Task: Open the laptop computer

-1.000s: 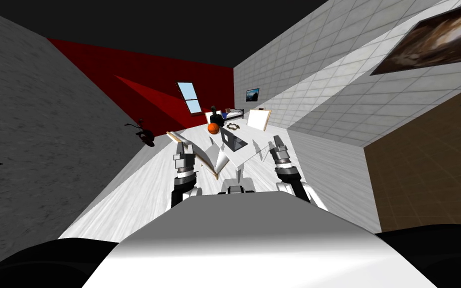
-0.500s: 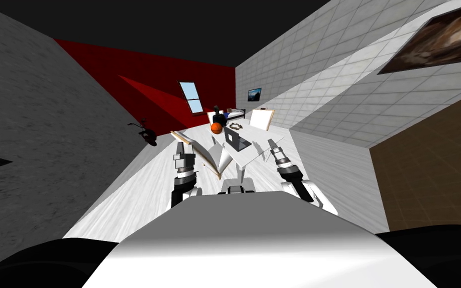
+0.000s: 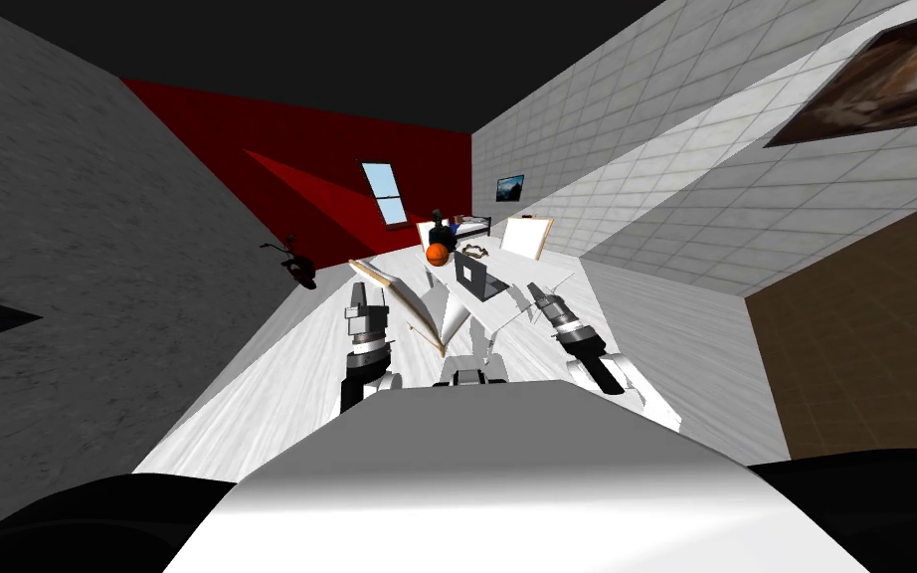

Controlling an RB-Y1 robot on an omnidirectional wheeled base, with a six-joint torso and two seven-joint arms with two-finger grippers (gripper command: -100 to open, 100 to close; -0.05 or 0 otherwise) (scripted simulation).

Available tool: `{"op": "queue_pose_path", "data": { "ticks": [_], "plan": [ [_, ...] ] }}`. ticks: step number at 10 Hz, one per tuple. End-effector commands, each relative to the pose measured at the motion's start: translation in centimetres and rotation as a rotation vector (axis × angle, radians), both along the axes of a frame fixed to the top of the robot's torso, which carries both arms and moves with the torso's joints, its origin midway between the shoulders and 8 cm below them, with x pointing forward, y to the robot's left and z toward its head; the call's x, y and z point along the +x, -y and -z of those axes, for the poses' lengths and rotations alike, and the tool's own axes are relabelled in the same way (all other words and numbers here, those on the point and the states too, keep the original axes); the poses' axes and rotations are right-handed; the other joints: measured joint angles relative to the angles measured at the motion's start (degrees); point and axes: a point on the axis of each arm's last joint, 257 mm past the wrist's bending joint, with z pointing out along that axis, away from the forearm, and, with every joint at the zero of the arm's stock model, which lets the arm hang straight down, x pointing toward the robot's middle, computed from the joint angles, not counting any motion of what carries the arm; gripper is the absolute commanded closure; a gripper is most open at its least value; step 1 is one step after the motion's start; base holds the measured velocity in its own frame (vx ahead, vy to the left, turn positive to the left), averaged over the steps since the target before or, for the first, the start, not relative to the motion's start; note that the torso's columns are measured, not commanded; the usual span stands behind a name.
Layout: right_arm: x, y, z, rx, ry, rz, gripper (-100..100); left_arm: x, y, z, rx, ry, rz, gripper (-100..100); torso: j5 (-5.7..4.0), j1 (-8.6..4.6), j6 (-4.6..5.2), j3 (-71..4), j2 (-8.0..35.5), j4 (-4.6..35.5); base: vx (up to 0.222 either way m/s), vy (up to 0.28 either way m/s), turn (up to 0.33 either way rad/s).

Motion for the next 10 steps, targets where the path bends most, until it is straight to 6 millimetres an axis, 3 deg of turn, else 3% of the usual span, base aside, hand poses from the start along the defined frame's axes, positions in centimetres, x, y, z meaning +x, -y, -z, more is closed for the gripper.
{"op": "queue_pose_path", "data": {
  "ticks": [1, 10],
  "plan": [
    [0.8, 1.3, 1.2, -0.162, -0.019, 0.049, -100, 0.0, 0.0, 0.0, 0.000, 0.000, 0.000, 0, -0.02, -0.03, -0.01, -0.03, -0.03, -0.01, 0.026, 0.094, 0.042],
    [4.3, 9.3, 5.2, -0.778, -0.089, 0.225, -100, 0.0, 0.0, 0.0, 0.000, 0.000, 0.000, 0, 0.01, 0.07, 0.01, 0.00, 0.00, -0.01, 0.022, 0.125, 0.078]
  ]
}}
